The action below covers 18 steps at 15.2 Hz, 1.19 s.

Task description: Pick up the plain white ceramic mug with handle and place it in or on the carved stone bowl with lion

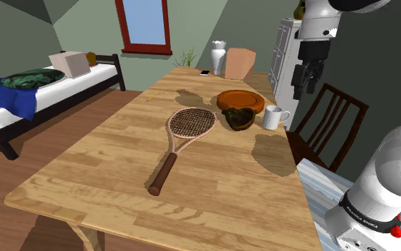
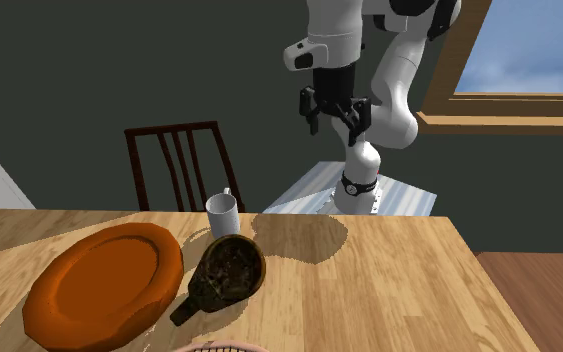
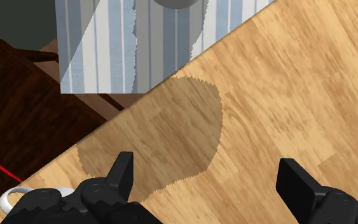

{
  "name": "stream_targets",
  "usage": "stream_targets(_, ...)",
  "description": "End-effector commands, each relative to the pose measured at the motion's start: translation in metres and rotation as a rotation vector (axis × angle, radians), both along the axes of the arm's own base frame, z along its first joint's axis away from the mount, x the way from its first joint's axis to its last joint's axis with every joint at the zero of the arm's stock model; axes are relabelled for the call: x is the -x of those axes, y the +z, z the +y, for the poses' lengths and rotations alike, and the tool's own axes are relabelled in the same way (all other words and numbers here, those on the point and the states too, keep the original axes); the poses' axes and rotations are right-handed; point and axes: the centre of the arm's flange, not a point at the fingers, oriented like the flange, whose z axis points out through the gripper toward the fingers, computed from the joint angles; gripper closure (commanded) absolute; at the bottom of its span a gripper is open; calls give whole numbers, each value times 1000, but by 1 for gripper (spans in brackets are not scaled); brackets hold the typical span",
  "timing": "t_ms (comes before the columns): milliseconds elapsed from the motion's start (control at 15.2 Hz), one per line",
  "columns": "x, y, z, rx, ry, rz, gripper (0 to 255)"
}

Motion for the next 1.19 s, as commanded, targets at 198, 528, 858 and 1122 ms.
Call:
stream_targets(198, -16, -24, -23, 7, 16, -27, 0)
stream_targets(528, -44, -63, -60, 20, 44, -73, 0)
stream_targets(858, -74, -100, -97, 32, 71, -119, 0)
stream_targets(1122, -101, -128, -127, 42, 93, -155, 0)
